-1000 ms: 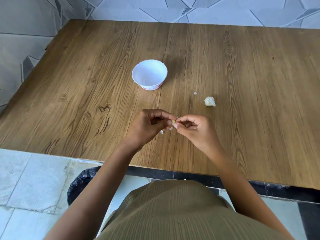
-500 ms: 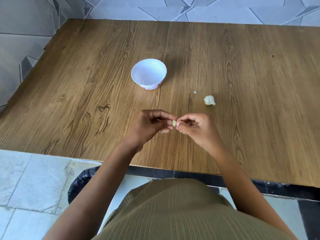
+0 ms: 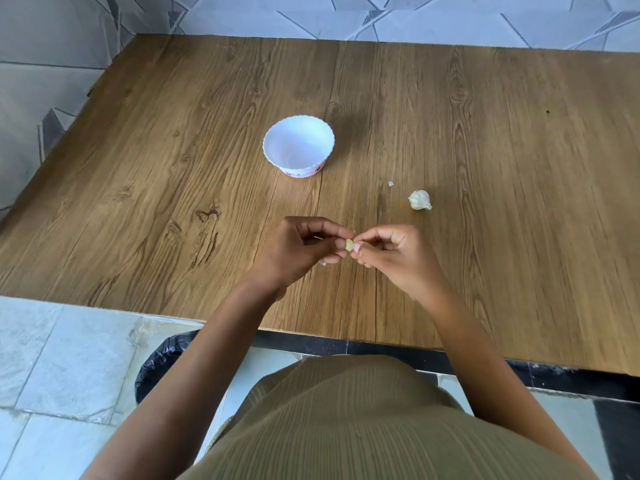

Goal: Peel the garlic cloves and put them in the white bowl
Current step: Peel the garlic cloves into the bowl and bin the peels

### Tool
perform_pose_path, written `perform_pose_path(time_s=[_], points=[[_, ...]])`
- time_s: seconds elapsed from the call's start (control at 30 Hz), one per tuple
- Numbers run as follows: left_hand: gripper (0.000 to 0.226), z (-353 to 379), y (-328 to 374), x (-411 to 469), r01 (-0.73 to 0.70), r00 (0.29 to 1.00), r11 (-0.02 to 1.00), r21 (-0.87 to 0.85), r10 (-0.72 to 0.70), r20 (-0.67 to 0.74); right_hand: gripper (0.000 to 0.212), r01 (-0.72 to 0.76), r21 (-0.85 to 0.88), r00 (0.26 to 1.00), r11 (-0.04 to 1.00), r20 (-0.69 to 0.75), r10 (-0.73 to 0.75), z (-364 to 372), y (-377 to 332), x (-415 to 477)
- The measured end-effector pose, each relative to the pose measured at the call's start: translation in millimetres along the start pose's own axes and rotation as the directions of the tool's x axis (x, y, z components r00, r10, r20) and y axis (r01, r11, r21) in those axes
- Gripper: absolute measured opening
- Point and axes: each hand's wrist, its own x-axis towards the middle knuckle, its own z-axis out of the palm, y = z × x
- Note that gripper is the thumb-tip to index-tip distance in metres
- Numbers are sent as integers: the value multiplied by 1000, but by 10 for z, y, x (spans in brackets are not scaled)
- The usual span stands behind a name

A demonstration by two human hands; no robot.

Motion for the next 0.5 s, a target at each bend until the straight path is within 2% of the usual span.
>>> perform_pose_path(time_s=[0.17, 0.4, 0.5], points=[[13, 24, 11, -6, 44, 999, 997, -65, -44, -2, 19, -8, 3, 1000, 1000, -1, 8, 4, -2, 1], [11, 47, 25, -2, 107, 994, 980, -166, -108, 2, 11, 8, -49, 997, 999, -78, -12, 33, 1, 8], [15, 48, 27, 13, 115, 993, 978, -173, -117, -1, 16, 2, -39, 998, 999, -68, -5, 46, -14, 12]])
